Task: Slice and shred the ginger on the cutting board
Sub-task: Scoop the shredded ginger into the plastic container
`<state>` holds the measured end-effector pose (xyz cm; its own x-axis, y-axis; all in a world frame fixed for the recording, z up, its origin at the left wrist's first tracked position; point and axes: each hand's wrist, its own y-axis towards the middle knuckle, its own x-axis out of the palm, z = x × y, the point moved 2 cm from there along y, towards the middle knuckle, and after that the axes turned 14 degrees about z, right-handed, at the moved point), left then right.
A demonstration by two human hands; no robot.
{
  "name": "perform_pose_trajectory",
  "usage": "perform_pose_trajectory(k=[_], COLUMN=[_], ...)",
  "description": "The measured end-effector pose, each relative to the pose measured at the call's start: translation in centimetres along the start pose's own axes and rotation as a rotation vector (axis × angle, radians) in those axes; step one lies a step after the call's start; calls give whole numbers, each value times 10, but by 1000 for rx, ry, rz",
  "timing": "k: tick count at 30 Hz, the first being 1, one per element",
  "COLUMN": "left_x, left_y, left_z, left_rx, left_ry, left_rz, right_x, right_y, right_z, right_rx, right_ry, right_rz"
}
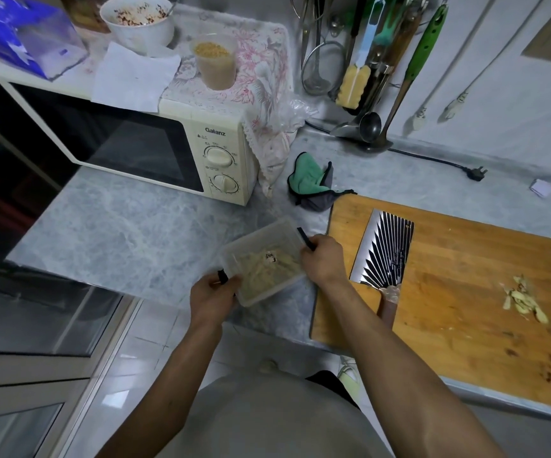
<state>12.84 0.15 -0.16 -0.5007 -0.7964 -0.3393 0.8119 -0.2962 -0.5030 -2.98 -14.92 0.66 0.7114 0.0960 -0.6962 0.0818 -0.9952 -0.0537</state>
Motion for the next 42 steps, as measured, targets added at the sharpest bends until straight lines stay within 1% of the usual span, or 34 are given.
perform_pose_trajectory(k=[2,5,9,12,17,18,19,20,21,23,24,25,26,27,28,30,32,37,42], left_x=[-2,-8,-14,-13,-11,-11,-11,-12,-13,-13,-8,-2,6,12,15,18,19,19,17], left_y=[-1,0,5,8,6,5,4,5,6,9,12,13,16,17,17,20,24,28,21], left_z=[0,-2,3,10,6,4,2,1,2,12,17,22,25,28,31,39,47,55,55], left_rx=[14,-15,-45,-32,-147,-164,-146,-57,103,525,699,809,866,897,920,920,856,703,565], left_ry=[9,-36,-146,-165,-278,-286,-247,-142,2,244,383,566,751,892,962,942,871,992,886], left_rz=[21,49,74,70,47,32,28,56,88,83,14,-73,-151,-208,-230,-230,-240,-272,-275], right_x=[3,4,-4,-9,-5,-5,-5,-6,-7,-10,-10,-12,-13,-15,-16,-20,-21,-12,0], right_y=[-3,-4,7,17,25,24,22,20,17,8,4,-1,-5,-9,-11,-15,-19,-32,-41], right_z=[-1,-6,-24,-32,-32,-29,-24,-19,-12,1,7,10,12,13,16,22,31,34,25], right_rx=[-31,-61,-98,-115,-53,-54,-49,-39,-22,-2,-7,-18,-26,-32,-33,-29,-38,-43,-6], right_ry=[-41,-61,26,-5,-57,-78,-80,-61,-39,-29,-28,-24,-18,-13,-9,-41,-109,-381,-610], right_rz=[12,-5,-60,-96,-109,-112,-104,-91,-78,-73,-78,-85,-85,-78,-69,-65,-87,-175,-127])
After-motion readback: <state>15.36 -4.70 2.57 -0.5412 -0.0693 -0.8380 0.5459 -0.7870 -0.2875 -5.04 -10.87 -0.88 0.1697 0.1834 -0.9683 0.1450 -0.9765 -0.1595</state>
